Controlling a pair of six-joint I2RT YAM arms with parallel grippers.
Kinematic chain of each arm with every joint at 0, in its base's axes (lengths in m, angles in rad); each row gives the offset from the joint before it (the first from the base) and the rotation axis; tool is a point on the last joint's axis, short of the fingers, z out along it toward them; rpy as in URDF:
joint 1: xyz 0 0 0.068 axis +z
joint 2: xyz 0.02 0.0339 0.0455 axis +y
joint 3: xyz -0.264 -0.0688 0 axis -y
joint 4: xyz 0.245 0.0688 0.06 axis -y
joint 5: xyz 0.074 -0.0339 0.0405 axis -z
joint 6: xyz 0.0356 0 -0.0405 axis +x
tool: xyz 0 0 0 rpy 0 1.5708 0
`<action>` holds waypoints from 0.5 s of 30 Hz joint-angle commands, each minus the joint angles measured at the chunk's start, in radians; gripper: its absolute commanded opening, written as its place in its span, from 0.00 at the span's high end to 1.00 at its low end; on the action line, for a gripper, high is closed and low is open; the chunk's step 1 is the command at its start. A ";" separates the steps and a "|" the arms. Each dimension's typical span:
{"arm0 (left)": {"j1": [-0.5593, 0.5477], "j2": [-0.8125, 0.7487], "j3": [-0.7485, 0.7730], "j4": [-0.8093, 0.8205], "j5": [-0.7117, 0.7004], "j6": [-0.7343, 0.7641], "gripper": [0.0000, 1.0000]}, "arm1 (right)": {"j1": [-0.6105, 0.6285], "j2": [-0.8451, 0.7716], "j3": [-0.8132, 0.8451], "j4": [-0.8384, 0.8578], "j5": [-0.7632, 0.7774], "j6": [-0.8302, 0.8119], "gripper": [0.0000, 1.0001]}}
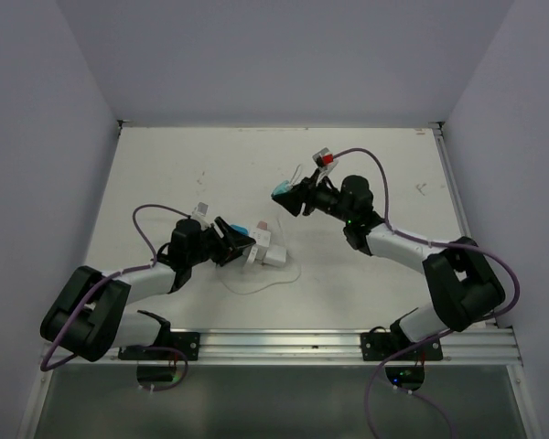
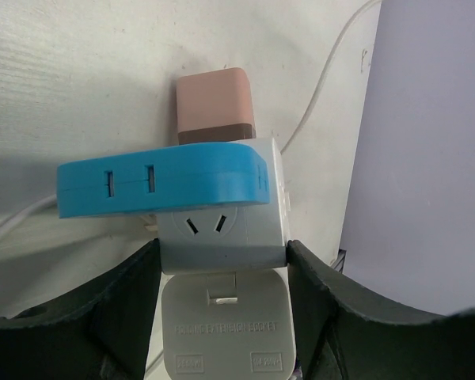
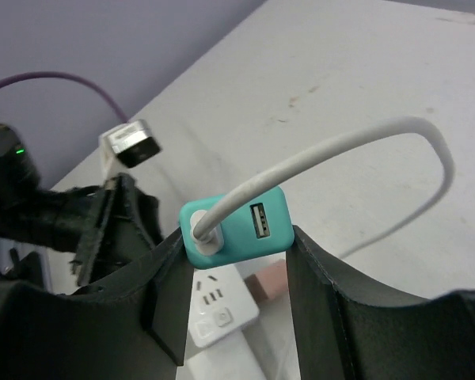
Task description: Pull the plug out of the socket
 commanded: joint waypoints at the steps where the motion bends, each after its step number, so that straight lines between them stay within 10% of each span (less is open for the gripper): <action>1: 0.014 0.018 -0.024 -0.191 -0.120 0.044 1.00 | -0.058 -0.067 0.003 -0.212 0.207 -0.024 1.00; 10: 0.014 0.017 -0.045 -0.081 -0.103 0.035 1.00 | -0.213 -0.059 0.049 -0.682 0.482 -0.001 1.00; 15: 0.014 0.011 -0.048 -0.028 -0.089 0.032 1.00 | -0.247 0.017 0.088 -0.747 0.517 0.045 0.83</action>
